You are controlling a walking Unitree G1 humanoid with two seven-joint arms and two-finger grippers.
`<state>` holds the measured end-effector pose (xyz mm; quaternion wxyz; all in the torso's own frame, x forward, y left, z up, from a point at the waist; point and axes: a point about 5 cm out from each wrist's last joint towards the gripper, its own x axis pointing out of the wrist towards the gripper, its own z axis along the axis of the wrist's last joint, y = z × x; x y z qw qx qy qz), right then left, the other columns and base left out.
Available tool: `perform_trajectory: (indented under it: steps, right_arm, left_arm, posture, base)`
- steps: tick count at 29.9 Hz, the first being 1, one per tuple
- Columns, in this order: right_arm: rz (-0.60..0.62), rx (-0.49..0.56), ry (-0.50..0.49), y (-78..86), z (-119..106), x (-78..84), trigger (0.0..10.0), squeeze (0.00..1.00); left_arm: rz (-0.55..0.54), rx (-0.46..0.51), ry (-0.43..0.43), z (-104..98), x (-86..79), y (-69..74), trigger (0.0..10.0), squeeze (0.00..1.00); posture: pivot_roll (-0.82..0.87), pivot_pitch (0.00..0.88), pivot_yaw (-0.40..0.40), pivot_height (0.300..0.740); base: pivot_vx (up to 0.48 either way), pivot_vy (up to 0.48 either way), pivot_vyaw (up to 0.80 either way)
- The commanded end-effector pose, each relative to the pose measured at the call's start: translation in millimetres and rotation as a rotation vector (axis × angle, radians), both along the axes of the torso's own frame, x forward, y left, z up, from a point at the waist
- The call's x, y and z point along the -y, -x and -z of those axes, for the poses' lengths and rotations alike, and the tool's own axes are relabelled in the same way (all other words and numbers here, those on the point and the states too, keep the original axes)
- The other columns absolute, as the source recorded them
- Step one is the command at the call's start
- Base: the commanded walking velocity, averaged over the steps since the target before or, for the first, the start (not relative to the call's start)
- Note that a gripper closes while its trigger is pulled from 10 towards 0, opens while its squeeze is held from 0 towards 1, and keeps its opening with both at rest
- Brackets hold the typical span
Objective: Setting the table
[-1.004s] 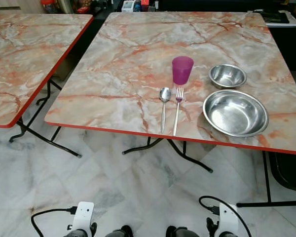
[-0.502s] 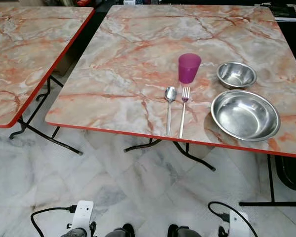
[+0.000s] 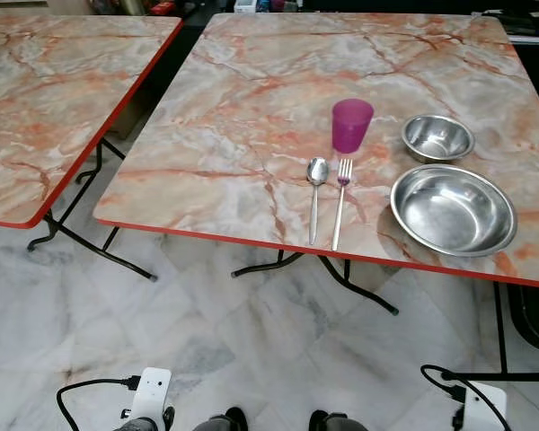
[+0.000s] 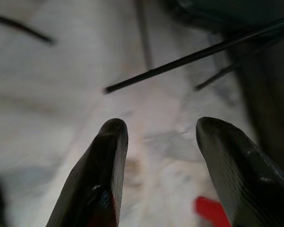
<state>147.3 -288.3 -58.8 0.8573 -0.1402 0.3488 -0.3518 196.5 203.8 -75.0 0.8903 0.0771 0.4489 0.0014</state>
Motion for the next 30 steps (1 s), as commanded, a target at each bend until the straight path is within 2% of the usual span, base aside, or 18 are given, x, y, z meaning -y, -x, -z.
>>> perform_trajectory:
  steps: [1, 8, 11, 14, 18, 19, 22, 23, 24, 27, 28, 30]
  right_arm:
    - [0.063, 0.005, 0.064, 10.3, -2.2, 6.4, 10.0, 0.0]
    - [0.207, 0.036, 0.133, 38.3, -4.8, 0.5, 10.0, 0.0]
    - [0.223, 0.038, 0.143, 41.4, -6.1, -1.4, 10.0, 0.0]
    - [0.108, 0.242, 0.209, 16.3, -41.0, -10.6, 10.0, 0.0]
    - [0.095, 0.36, 0.26, 1.3, -72.4, -12.4, 10.0, 0.0]
    - [0.092, 0.418, 0.284, -8.6, -90.3, -10.8, 10.0, 0.0]
    - [0.085, 0.48, 0.301, -21.3, -107.7, -8.0, 10.0, 0.0]
    - [0.083, 0.512, 0.304, -29.5, -119.6, -5.3, 10.0, 0.0]
    - [0.083, 0.512, 0.304, -29.5, -119.6, -5.3, 10.0, 0.0]
    - [0.068, 0.586, 0.328, -58.1, -153.9, 8.4, 10.0, 0.0]
    - [0.068, 0.586, 0.328, -58.1, -153.9, 8.4, 10.0, 0.0]
    - [0.058, 0.686, 0.337, -78.0, -185.0, 14.9, 10.0, 0.0]
  left_arm:
    - [0.0, -0.038, -0.015, 4.4, -6.1, 10.2, 10.0, 0.0]
    - [0.01, -0.037, -0.019, 4.1, -6.5, 9.9, 10.0, 0.0]
    - [0.01, -0.037, -0.02, 4.0, -6.7, 9.8, 10.0, 0.0]
    - [0.009, -0.034, -0.024, 3.4, -7.3, 8.7, 10.0, 0.0]
    - [0.004, -0.03, -0.026, 2.7, -7.4, 7.3, 10.0, 0.0]
    - [0.001, -0.028, -0.024, 2.6, -7.0, 7.1, 10.0, 0.0]
    - [-0.003, -0.027, -0.022, 2.8, -6.2, 7.0, 10.0, 0.0]
    - [-0.004, -0.026, -0.02, 2.7, -5.8, 6.8, 10.0, 0.0]
    - [-0.004, -0.026, -0.02, 2.7, -5.8, 6.8, 10.0, 0.0]
    - [-0.012, -0.022, -0.017, 2.3, -6.0, 6.1, 10.0, 0.0]
    - [-0.012, -0.022, -0.017, 2.3, -6.0, 6.1, 10.0, 0.0]
    - [-0.014, -0.02, -0.016, 2.2, -6.0, 5.9, 10.0, 0.0]
  posture:
    - [-0.14, 0.153, 0.066, 0.74]
    - [-0.15, 0.13, 0.064, 0.74]
    - [-0.15, 0.13, 0.064, 0.74]
    - [-0.17, 0.132, 0.069, 0.74]
    - [-0.17, 0.135, 0.065, 0.74]
    - [-0.17, 0.137, 0.065, 0.74]
    - [-0.17, 0.136, 0.063, 0.74]
    - [-0.17, 0.138, 0.062, 0.74]
    - [-0.17, 0.138, 0.062, 0.74]
    - [-0.17, 0.14, 0.062, 0.74]
    - [-0.17, 0.14, 0.062, 0.74]
    - [-0.17, 0.149, 0.066, 0.74]
  base:
    - [0.0, 0.0, 0.0]
    - [0.0, 0.0, 0.0]
    - [0.0, 0.0, 0.0]
    - [0.0, 0.0, 0.0]
    - [0.0, 0.0, 0.0]
    - [0.0, 0.0, 0.0]
    - [0.0, 0.0, 0.0]
    - [0.0, 0.0, 0.0]
    - [0.0, 0.0, 0.0]
    - [0.0, 0.0, 0.0]
    - [0.0, 0.0, 0.0]
    - [0.0, 0.0, 0.0]
